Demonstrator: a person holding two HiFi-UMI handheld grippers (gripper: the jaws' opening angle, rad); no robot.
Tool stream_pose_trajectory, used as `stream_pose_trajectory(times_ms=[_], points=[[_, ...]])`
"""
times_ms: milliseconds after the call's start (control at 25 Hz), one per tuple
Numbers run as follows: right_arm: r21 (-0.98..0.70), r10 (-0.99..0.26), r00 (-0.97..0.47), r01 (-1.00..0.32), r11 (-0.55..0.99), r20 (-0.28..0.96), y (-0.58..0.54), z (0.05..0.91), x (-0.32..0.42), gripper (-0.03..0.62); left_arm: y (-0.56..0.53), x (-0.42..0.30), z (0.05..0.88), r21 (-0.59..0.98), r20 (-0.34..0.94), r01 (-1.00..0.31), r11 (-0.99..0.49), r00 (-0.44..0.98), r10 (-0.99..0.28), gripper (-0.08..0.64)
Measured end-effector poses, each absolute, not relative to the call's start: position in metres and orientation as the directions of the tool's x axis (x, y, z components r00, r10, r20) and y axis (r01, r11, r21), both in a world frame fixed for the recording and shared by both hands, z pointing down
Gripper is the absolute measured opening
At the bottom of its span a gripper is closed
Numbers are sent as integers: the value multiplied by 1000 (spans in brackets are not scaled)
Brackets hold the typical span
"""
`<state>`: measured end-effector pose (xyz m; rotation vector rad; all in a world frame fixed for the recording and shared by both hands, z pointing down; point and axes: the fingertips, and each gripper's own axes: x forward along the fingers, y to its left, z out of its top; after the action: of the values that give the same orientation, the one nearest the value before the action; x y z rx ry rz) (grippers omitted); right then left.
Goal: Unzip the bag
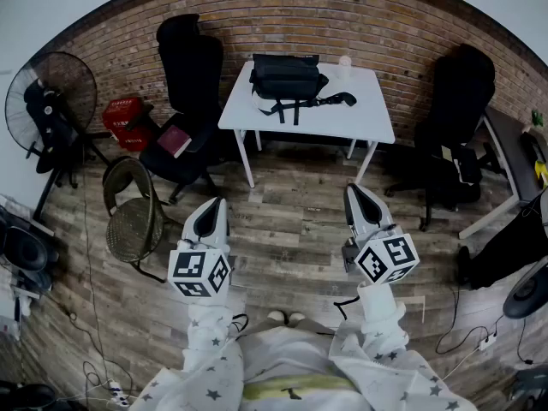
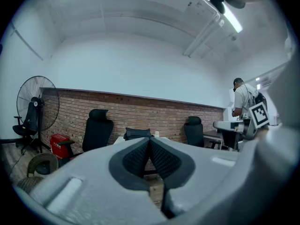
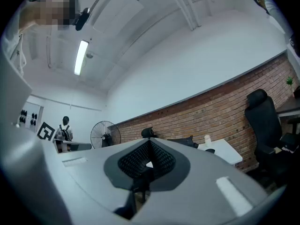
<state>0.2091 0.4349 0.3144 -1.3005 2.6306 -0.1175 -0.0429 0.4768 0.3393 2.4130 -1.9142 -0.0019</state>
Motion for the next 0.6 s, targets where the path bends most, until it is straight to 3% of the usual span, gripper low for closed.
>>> stream_pose_trajectory(times_ms=[600], points=[[-192,-786,-599,-763,618,-154,434,325,224,-11,482,-24,346,53,45,-971,-232,235,-971,-2]])
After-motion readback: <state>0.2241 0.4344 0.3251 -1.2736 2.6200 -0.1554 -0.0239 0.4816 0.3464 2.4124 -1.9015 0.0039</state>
